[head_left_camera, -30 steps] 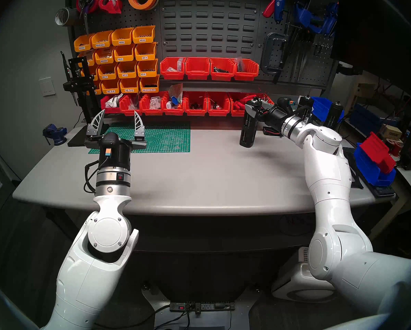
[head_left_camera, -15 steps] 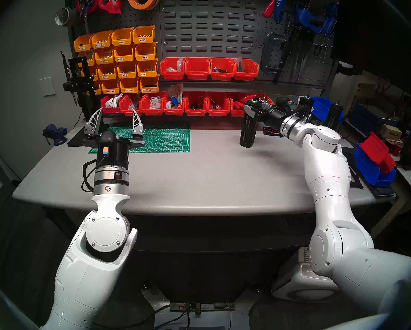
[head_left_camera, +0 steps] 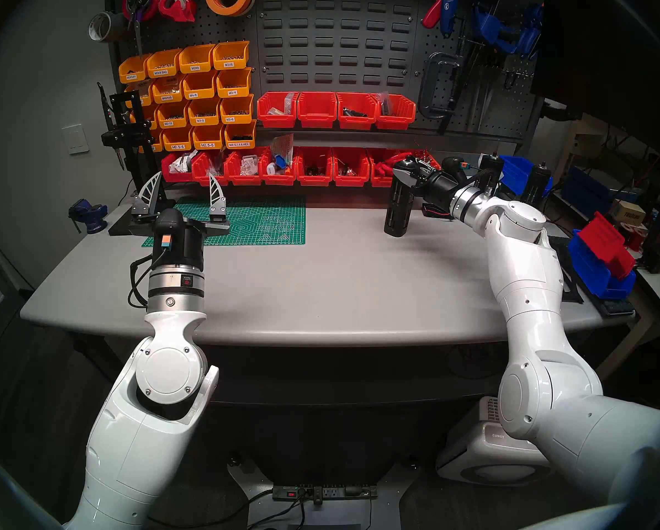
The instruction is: Pick a screwdriver bit and insert it into the screwdriver
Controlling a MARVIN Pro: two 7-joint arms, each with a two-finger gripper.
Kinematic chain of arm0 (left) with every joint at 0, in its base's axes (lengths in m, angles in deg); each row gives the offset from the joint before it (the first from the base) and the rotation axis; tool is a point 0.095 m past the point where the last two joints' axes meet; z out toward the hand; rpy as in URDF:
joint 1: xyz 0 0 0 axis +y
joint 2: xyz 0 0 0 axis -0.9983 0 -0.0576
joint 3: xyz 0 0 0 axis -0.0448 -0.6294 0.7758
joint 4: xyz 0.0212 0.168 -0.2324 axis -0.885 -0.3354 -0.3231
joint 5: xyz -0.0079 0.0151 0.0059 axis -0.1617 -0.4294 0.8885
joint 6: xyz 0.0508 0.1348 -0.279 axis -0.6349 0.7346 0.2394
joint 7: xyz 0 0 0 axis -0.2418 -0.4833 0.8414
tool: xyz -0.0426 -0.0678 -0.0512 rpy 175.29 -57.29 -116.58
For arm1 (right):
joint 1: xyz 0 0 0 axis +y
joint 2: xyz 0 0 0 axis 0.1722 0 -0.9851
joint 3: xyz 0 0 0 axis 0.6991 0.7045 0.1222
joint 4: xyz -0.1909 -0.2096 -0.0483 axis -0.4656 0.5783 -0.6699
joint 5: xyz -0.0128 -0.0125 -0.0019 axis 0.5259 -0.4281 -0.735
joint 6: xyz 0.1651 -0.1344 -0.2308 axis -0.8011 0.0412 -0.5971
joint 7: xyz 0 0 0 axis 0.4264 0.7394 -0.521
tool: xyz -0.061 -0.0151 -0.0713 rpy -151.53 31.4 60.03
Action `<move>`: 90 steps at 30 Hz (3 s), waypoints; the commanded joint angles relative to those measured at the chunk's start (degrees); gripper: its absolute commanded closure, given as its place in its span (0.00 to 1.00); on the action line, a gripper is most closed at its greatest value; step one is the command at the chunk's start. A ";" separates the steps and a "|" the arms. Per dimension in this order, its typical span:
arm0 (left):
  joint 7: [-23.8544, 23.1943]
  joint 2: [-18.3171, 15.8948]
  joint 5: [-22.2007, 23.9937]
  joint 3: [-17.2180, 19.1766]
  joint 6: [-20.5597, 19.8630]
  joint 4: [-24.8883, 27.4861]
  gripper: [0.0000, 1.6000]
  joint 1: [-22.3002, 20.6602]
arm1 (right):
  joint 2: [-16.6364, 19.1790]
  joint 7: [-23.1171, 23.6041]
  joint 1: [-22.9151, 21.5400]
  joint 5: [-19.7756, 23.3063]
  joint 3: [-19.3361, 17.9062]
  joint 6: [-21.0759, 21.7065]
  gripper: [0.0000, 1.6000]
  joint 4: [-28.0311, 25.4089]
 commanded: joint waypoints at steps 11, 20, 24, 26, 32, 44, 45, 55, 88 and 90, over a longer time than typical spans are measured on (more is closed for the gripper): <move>-0.67 -0.30 1.09 -0.54 0.73 -0.02 0.00 -2.02 | -0.13 4.38 0.23 2.20 -0.97 -1.91 1.00 -7.10; -1.55 -0.26 1.59 -1.41 0.56 -1.49 0.00 -2.89 | -1.15 8.68 0.84 4.22 -1.76 -2.63 1.00 -10.12; -1.90 -0.15 1.91 -1.89 0.59 -2.21 0.00 -3.50 | -2.69 11.38 1.98 5.85 -2.29 -2.01 1.00 -12.60; -2.01 -0.09 2.05 -2.01 0.57 -2.46 0.00 -3.76 | -3.27 12.47 2.47 6.34 -2.16 -1.60 1.00 -13.76; -2.43 -0.08 2.56 -2.02 0.61 -3.60 0.00 -4.70 | -4.96 15.38 4.76 7.72 -2.09 -0.12 1.00 -17.07; -3.16 -0.05 3.58 -1.37 0.99 -5.49 0.00 -6.06 | -7.01 17.46 7.50 7.55 -1.22 3.98 1.00 -22.83; -3.20 -0.05 3.65 -1.29 1.04 -5.60 0.00 -6.08 | -7.17 17.59 7.47 7.51 -1.14 4.10 1.00 -22.77; -3.65 -0.17 4.51 -0.47 1.83 -6.32 0.00 -6.11 | -8.30 17.71 10.87 5.83 1.13 10.25 1.00 -28.59; -4.46 -0.42 4.45 -0.05 3.07 -6.06 0.00 -5.93 | -10.21 16.25 16.86 2.16 3.04 9.67 1.00 -32.51; -4.48 -0.42 4.43 -0.06 3.07 -6.04 0.00 -5.93 | -10.34 16.12 16.90 2.06 3.00 9.44 1.00 -32.48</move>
